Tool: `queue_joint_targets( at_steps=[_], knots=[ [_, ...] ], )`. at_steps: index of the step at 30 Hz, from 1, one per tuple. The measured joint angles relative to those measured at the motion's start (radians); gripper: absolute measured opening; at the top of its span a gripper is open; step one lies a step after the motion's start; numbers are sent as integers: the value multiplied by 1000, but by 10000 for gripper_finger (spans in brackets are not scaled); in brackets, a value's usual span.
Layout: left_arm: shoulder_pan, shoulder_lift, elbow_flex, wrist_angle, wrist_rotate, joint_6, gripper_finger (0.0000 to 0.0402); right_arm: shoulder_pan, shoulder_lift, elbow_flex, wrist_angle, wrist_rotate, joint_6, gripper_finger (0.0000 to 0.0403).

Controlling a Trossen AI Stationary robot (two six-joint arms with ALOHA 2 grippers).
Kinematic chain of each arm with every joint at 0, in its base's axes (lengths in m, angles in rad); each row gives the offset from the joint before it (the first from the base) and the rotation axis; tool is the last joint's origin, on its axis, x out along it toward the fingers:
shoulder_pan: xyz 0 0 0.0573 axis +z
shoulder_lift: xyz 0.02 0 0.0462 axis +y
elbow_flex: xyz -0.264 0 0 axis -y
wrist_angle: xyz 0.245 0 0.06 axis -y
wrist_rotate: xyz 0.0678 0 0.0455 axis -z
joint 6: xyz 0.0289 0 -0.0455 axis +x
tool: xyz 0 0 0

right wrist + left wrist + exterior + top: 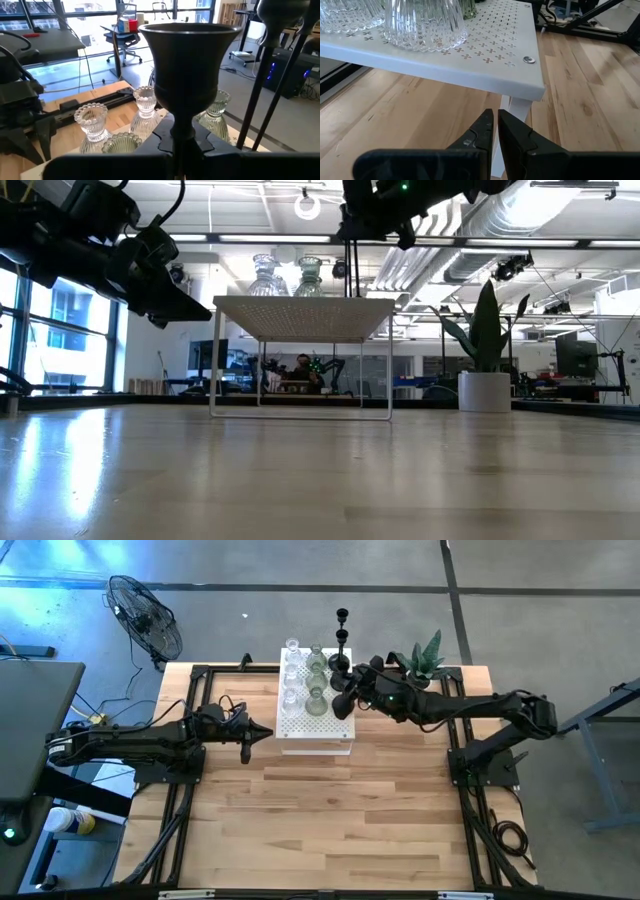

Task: Pick & Place candle stick holders
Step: Put the black candle holder on the shelf aligned with the other black candle holders

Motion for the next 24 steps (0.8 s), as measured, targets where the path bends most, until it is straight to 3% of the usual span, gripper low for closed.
queue_joint_targets(
  at_steps=[24],
  knots=[
    [0, 0, 0, 0, 3, 0, 23, -34, 0, 0, 18, -77, -5, 12]
  ],
)
